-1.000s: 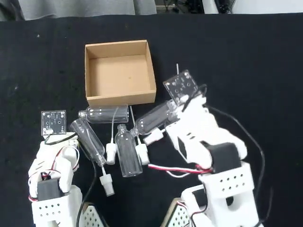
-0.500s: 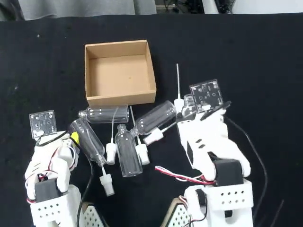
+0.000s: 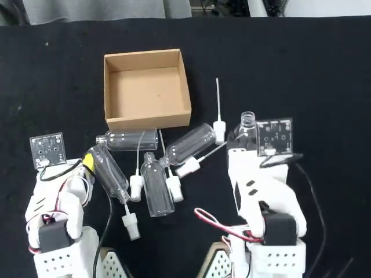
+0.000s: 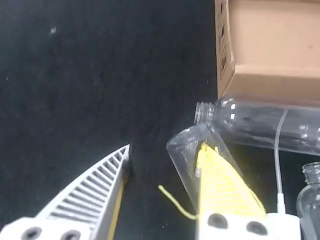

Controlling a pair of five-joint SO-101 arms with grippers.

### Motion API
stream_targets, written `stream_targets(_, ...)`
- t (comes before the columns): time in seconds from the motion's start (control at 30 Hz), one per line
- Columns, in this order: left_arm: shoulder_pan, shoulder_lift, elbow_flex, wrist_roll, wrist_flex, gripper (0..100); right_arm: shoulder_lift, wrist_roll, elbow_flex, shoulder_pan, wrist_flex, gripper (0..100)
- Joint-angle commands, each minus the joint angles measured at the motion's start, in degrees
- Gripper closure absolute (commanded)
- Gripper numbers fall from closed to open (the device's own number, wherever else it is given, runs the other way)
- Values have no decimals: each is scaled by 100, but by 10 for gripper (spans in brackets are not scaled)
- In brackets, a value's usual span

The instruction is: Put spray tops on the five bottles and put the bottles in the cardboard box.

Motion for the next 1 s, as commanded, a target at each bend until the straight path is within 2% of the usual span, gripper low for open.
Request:
stream_targets(0.0, 57, 35, -505, -44, 18, 802, -444, -35, 40, 141, -176, 881)
stream_targets(0.2, 75, 202, -804, -62, 18, 801, -787, -35, 198, 149, -176, 881)
stream_targets(0.5, 505, 2004, -1877, -123, 18, 802, -778, -35, 215, 149, -167, 881)
stream_targets(0.7, 690, 2716, -2141, -123, 18, 802, -822, -26, 277, 149, -193, 881)
stream_targets(0.97, 1640, 3209, -2141, -167, 202, 830, -769, -26, 303, 149, -290, 881)
